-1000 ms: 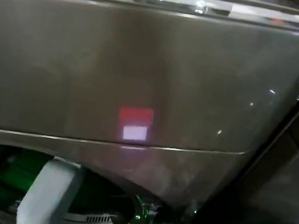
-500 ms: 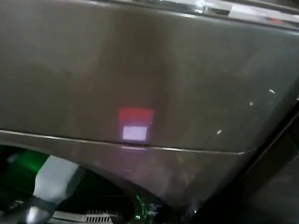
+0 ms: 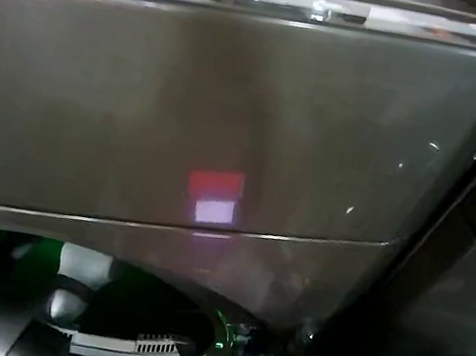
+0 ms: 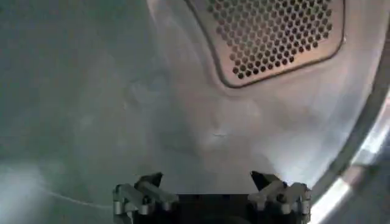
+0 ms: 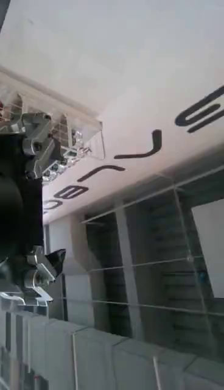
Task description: Grasp the clothes from the dryer.
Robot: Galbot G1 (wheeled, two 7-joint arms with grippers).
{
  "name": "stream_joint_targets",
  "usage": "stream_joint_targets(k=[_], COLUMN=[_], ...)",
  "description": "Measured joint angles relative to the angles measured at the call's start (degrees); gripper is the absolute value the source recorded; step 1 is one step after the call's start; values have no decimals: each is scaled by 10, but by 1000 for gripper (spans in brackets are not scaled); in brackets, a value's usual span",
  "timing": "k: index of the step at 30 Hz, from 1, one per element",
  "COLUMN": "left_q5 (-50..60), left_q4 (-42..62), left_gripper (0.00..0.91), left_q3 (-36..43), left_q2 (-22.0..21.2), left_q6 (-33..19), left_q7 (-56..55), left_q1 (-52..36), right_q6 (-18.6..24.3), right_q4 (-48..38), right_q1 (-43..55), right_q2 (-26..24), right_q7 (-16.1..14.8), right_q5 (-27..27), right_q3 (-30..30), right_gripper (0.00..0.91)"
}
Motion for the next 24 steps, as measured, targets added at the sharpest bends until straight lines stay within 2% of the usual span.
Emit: stream_joint_targets(k=[24], left_q5=[131], left_q4=[226], left_gripper=[907], left_q3=[132], left_q2=[-13], left_q6=[-148], left_q7=[330], left_q1=[-143], right_q6=[1], right_q4=[9], right_q1=[11], right_q2=[2], right_q7=[-3], right_q5=[-1], right_q3=[-16], right_gripper=[907])
